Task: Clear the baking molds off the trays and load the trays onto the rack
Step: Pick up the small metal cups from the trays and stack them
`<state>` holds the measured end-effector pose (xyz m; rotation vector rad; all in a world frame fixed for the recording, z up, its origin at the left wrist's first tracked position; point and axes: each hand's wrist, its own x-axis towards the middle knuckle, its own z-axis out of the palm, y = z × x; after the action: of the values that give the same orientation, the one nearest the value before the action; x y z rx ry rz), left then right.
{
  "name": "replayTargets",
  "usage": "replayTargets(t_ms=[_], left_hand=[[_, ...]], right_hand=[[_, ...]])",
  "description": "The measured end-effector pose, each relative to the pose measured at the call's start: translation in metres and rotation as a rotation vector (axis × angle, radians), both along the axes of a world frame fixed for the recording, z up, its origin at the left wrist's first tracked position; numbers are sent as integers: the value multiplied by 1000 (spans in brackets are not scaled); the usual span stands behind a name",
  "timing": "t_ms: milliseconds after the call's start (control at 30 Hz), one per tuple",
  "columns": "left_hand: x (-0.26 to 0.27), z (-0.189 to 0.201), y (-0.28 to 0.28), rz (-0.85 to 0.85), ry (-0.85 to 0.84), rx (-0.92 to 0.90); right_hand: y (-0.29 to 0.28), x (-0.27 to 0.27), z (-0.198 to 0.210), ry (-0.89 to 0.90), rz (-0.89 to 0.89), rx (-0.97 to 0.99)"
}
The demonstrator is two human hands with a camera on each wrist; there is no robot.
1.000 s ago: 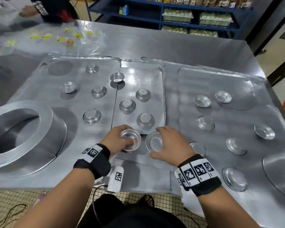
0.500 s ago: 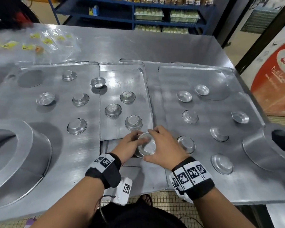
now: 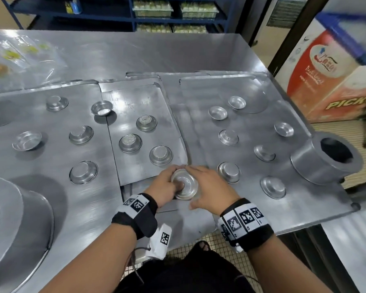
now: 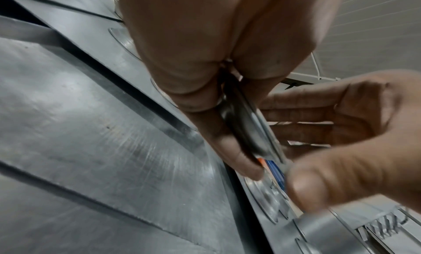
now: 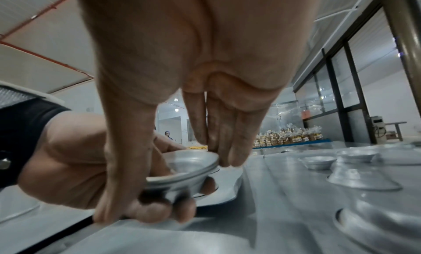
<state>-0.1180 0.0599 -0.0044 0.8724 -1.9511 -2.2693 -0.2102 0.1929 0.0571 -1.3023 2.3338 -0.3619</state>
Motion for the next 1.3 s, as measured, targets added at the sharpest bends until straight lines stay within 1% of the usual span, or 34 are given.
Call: replayTargets(t_ms=[100, 200, 300, 367, 467, 567, 633, 800, 900, 1000, 1167, 1233, 1300], left_hand=[[-8, -5, 1, -15, -28, -15], [-16, -8, 4, -10, -46, -61], [-27, -4, 14, -2, -49, -118], [-34, -3, 20, 21, -60, -110], [-44, -2, 32, 57, -77, -90], [-52, -3, 40, 67, -74, -62], [-57, -4, 45, 79, -62, -71], [-68, -7, 54, 79, -100, -161], [-73, -7, 59, 100, -116, -171], [-79, -8, 64, 155, -118, -121], [-90, -12, 70, 253, -91, 15], [-94, -12, 71, 210, -120, 72], [-95, -4, 74, 167, -123, 135]], right_hand=[[9, -19, -13, 80, -26, 68], [18, -49, -24, 170, -120, 169], [25, -79, -32, 237, -152, 268], [29, -94, -37, 274, -174, 334], [34, -110, -43, 248, -218, 384], [37, -120, -46, 180, -201, 384], [40, -124, -47, 165, -183, 337], [47, -123, -43, 145, -187, 191], [53, -123, -39, 137, -215, 40], [63, -120, -33, 80, -251, -135], [74, -107, -24, 65, -283, -463], [78, -103, -24, 21, -278, -531], [81, -99, -23, -9, -257, -549]])
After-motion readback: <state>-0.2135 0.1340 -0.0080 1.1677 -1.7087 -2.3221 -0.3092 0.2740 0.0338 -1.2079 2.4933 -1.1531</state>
